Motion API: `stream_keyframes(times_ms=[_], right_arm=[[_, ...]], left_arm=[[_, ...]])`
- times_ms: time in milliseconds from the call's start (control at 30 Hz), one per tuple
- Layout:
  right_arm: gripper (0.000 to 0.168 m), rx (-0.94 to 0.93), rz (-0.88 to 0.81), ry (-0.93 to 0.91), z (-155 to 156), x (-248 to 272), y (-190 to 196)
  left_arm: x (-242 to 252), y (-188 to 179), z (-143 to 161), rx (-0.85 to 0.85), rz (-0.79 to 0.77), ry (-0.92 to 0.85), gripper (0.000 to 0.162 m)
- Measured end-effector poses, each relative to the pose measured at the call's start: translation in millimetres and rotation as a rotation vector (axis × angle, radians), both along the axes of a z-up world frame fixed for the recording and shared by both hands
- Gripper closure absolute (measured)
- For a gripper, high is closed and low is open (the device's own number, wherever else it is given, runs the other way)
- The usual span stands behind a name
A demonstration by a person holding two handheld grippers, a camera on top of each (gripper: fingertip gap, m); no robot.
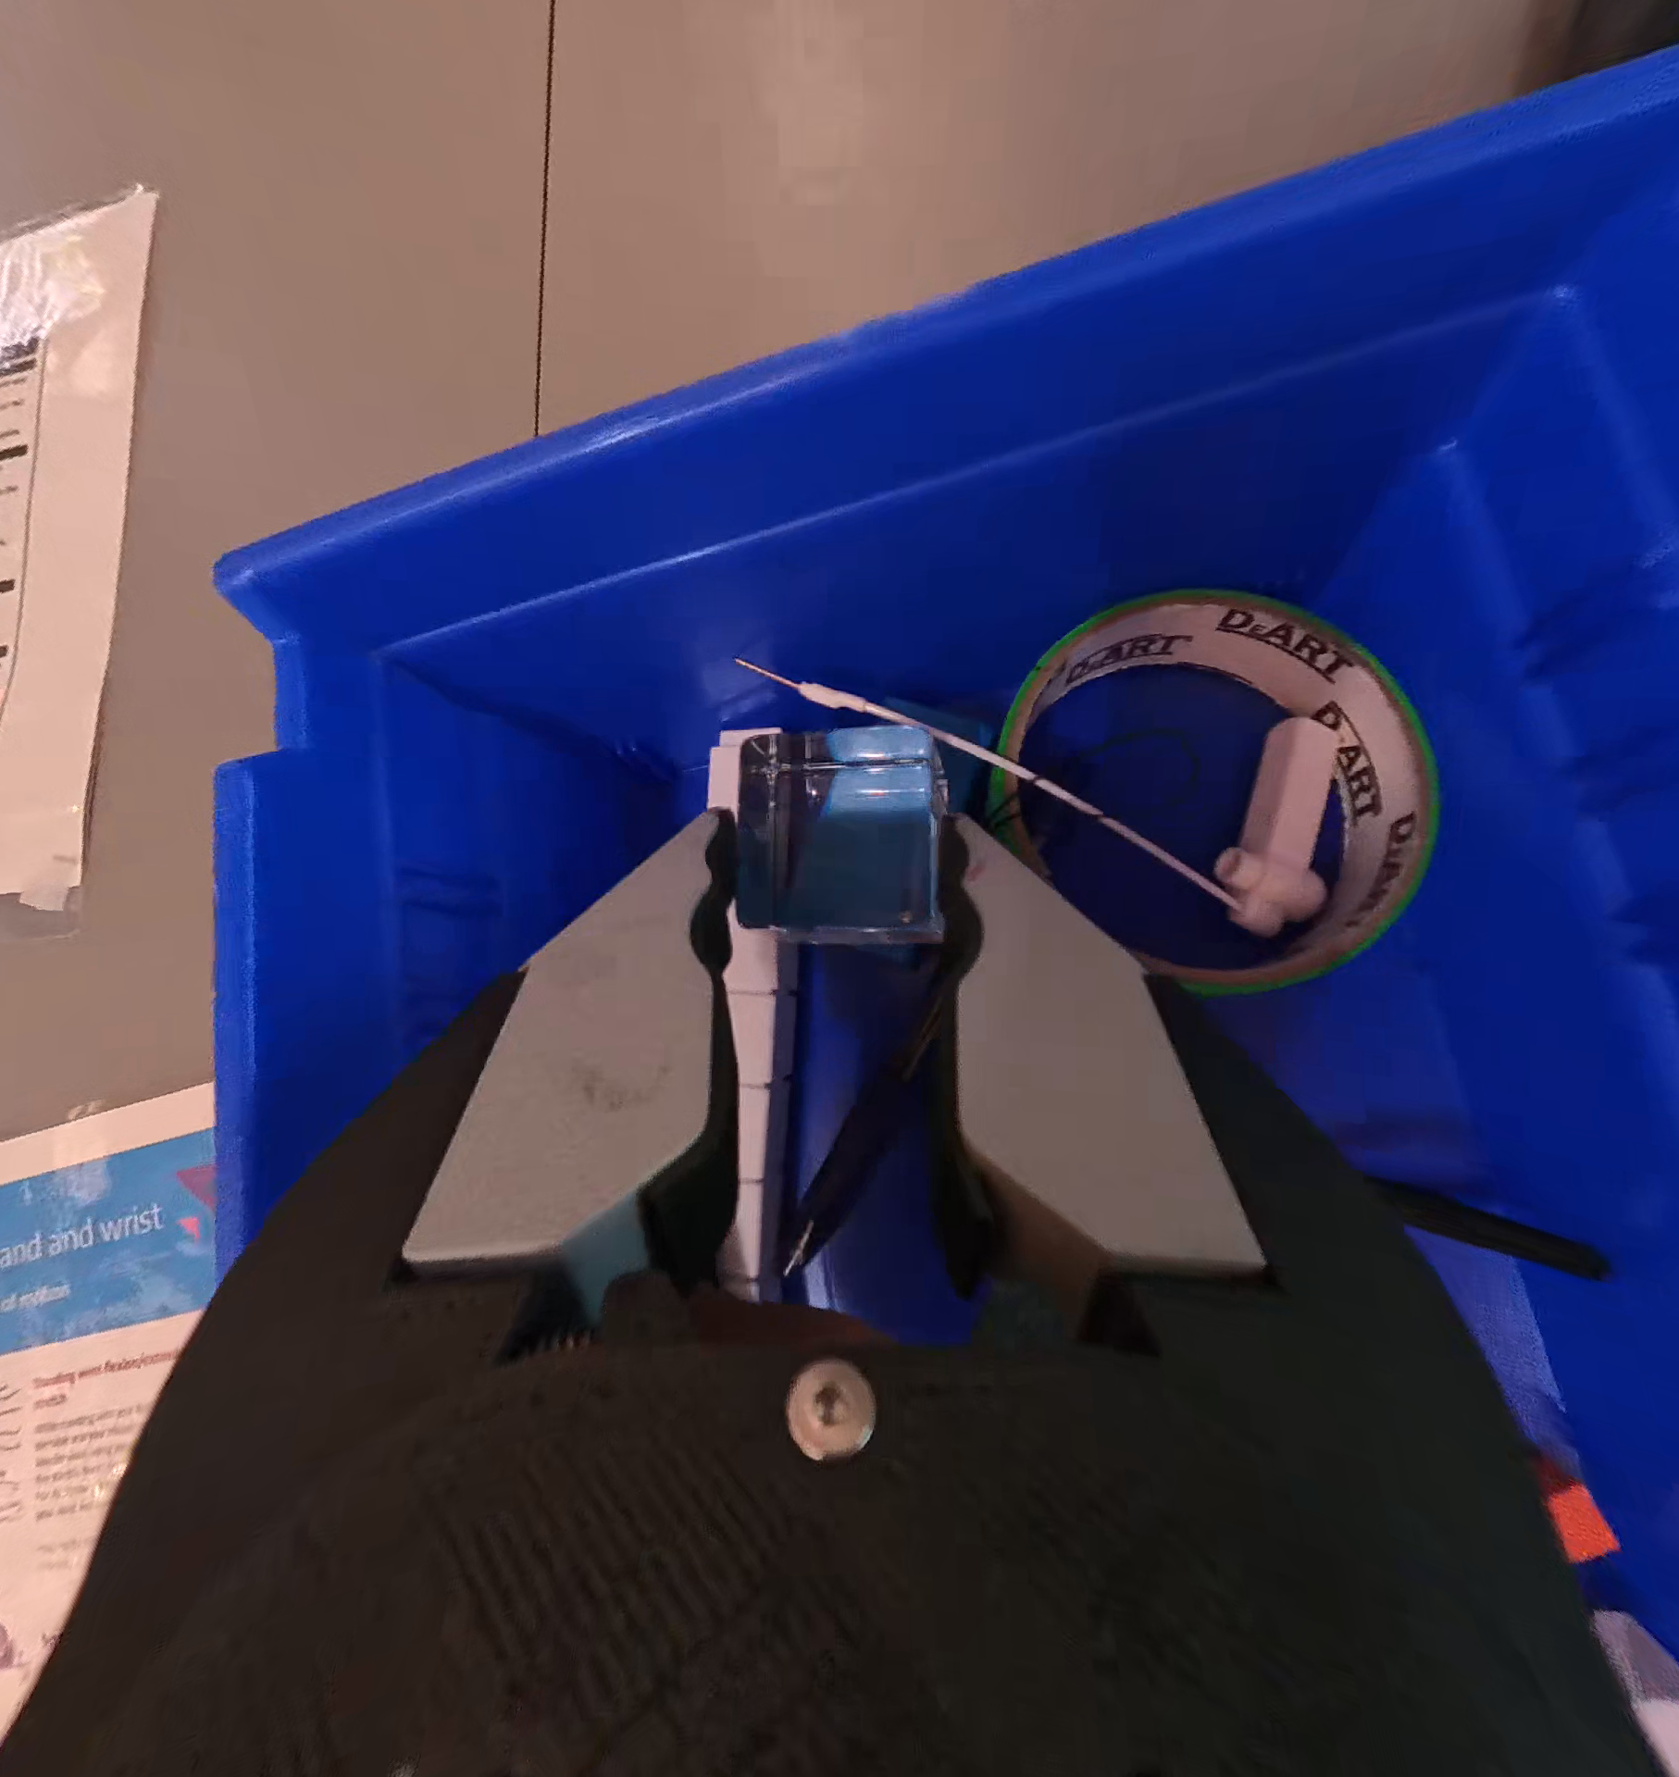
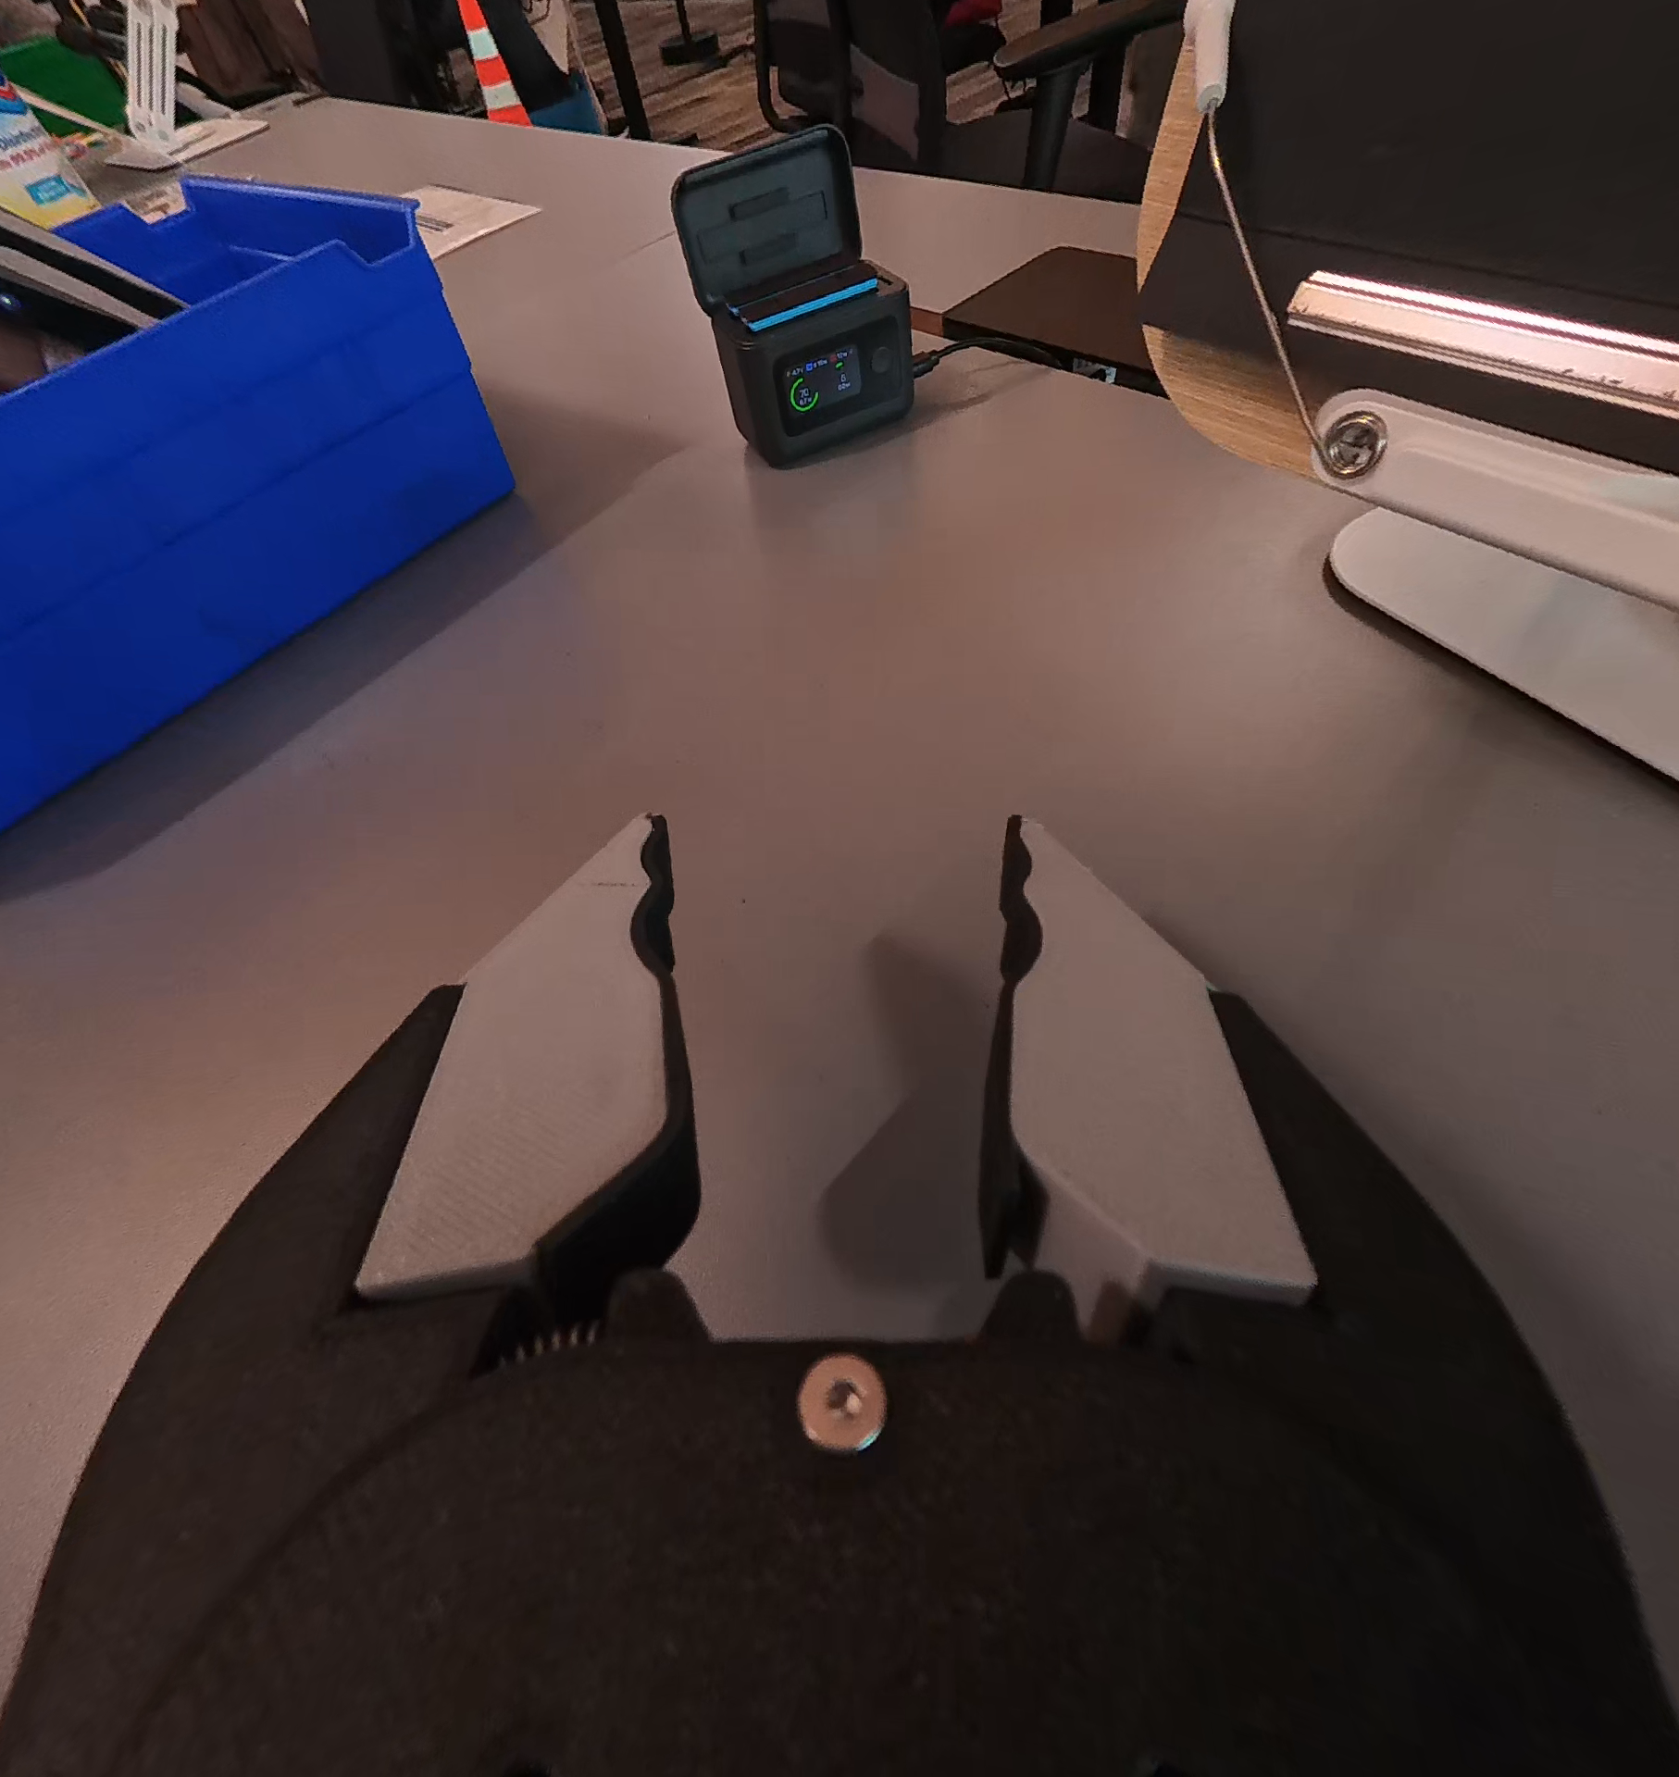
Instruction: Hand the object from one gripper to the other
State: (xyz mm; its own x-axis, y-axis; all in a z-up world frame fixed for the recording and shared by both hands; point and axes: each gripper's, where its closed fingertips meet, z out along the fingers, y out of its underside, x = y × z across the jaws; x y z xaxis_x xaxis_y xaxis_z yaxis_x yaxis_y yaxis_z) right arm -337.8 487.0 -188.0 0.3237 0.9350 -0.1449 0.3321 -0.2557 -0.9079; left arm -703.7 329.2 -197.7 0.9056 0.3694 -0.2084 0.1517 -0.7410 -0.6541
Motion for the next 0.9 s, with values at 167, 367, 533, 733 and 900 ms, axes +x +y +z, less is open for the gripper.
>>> stream_keyframes(times_ms=[167,367,533,733,900], right_arm=[[0.103,0.001,0.003,0.003,1,0,-1],[0.103,-0.02,0.035,0.043,6,-2,-6],[0.098,-0.077,0.204,0.212,40,-5,-37],[0.095,-0.2,0.504,0.479,97,4,-92],[0.105,-0.207,0.661,0.521,113,23,-107]], left_arm=[[-2,-8,19,-0.005,-0.051,0.083,0.122],[34,2,109,0.221,-0.222,0.342,0.122],[167,15,187,0.506,-0.578,0.657,0.122],[315,22,171,0.592,-0.84,1.022,0.124],[376,43,132,0.699,-0.896,1.117,0.123]])
